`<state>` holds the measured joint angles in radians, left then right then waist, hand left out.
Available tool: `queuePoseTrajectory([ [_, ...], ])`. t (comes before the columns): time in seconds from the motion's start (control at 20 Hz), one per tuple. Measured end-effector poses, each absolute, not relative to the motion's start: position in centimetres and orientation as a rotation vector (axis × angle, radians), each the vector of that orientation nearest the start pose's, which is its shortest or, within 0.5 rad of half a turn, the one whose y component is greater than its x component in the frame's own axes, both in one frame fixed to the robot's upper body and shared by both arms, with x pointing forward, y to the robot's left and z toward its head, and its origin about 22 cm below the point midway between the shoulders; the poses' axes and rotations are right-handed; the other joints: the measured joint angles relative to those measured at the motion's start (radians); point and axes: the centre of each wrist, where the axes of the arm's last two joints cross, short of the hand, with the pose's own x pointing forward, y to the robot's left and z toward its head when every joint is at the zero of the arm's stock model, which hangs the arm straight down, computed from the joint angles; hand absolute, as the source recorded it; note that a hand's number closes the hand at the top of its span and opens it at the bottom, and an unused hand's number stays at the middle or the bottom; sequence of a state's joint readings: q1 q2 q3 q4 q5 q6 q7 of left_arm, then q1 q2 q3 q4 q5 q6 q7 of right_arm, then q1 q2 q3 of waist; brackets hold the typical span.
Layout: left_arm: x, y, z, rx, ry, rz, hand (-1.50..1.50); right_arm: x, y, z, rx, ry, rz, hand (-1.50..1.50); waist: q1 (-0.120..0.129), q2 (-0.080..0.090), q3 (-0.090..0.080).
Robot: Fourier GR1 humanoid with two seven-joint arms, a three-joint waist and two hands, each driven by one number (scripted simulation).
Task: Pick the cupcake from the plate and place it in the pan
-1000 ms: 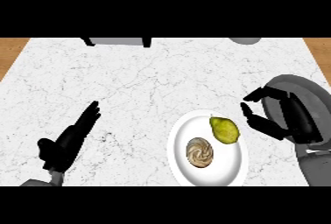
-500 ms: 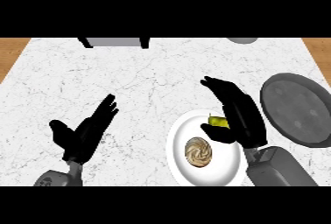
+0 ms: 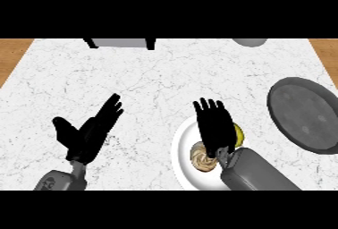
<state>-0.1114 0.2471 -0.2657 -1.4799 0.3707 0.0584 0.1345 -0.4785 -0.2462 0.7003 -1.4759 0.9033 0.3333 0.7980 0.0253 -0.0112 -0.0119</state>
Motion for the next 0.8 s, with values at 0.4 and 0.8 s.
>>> queuePoseTrajectory([
  [0.4, 26.1, 21.2, 1.3, -0.246, -1.358, -0.111, 0.0, 28.3, -4.5, 5.5, -0.962, -0.619, 1.667, -1.5, 0.003, -0.002, 0.0],
  [0.8, 26.0, 21.2, 1.2, -0.244, -1.354, -0.115, 0.0, 28.5, -3.4, 4.6, -0.93, -0.485, 1.676, -1.5, 0.007, -0.002, 0.001],
])
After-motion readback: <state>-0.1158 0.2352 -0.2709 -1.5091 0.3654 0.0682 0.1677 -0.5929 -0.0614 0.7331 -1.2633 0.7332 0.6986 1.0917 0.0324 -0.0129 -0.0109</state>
